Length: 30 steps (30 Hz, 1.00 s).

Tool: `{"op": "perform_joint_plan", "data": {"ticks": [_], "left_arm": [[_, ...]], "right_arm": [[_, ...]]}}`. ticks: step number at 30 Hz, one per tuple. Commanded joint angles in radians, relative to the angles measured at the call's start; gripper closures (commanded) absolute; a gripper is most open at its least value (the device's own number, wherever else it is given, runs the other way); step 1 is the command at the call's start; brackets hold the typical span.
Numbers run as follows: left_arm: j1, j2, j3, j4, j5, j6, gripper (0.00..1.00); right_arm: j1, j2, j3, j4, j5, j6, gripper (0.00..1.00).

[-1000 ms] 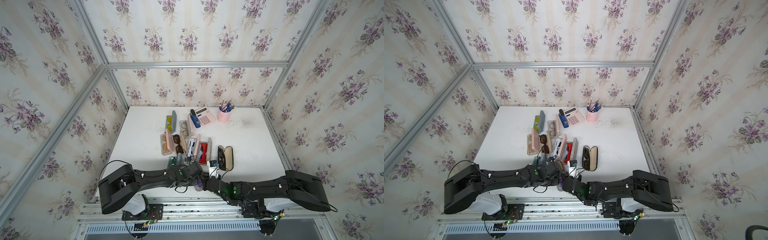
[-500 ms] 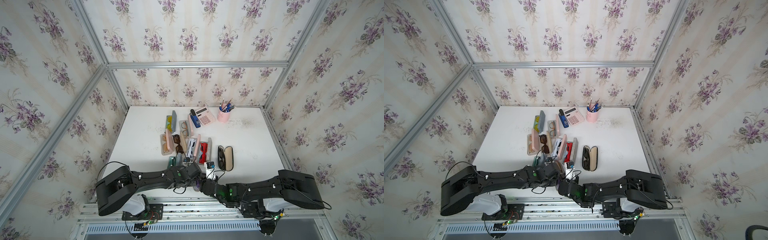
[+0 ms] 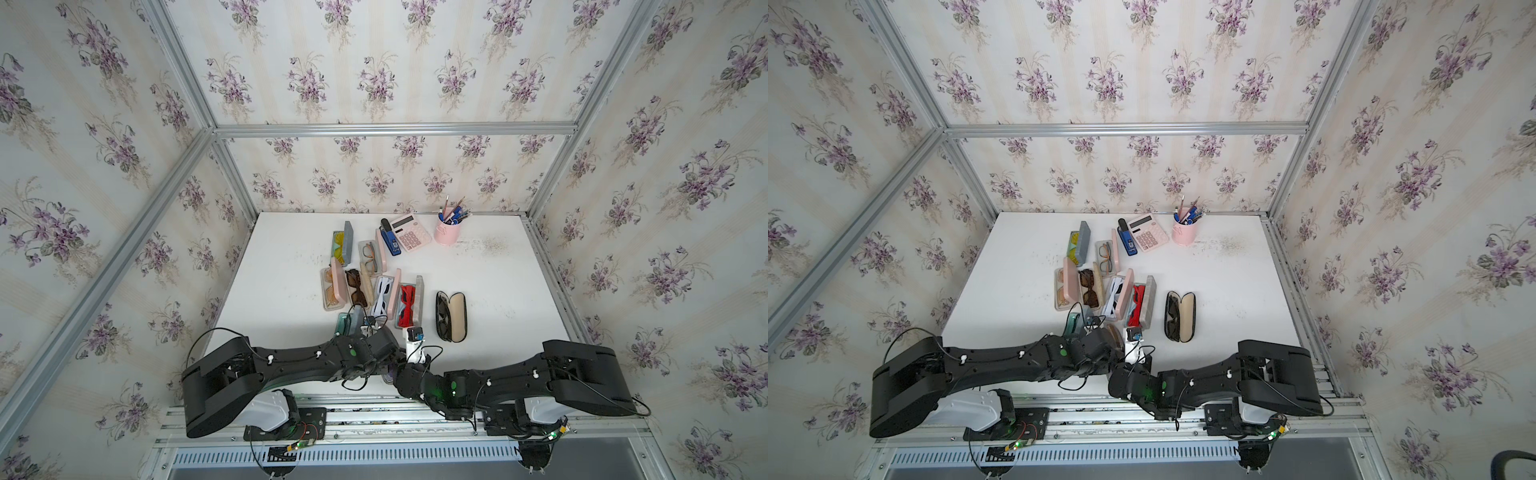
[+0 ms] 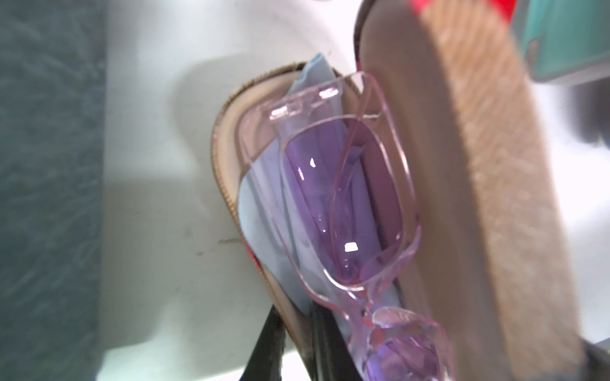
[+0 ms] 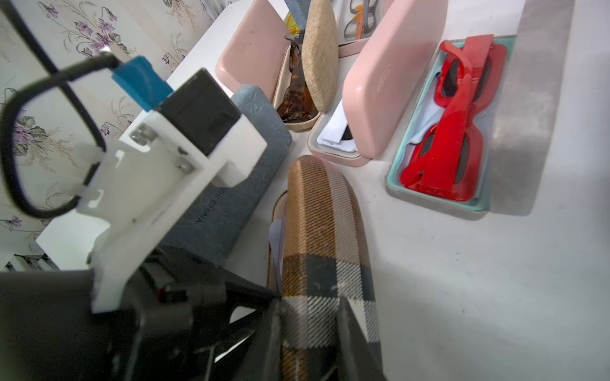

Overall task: Close the glasses case
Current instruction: Close the glasses case at the center of the board.

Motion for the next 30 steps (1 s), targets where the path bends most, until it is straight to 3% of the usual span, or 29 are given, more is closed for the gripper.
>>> {"op": "perform_joint_plan", "data": {"ticks": [1,15,30], "left_arm": [[-0.008,-0.016,-0.003,0.186,0.072,0.036,0.83],[-0.011,-0.033,-0.032,0.235,0.066,0.014,0.83],[-0.018,-0.047,-0.071,0.314,0.039,-0.013,0.83]], "right_arm": [[0.029,0.032,0.007,-0.027,-0.483,0.090,0.84],[0.070,0.098,0.059,-0.044,-0.473,0.107,0.82],[0.095,0.108,0.020,0.064,-0.483,0.133,0.77]]}}
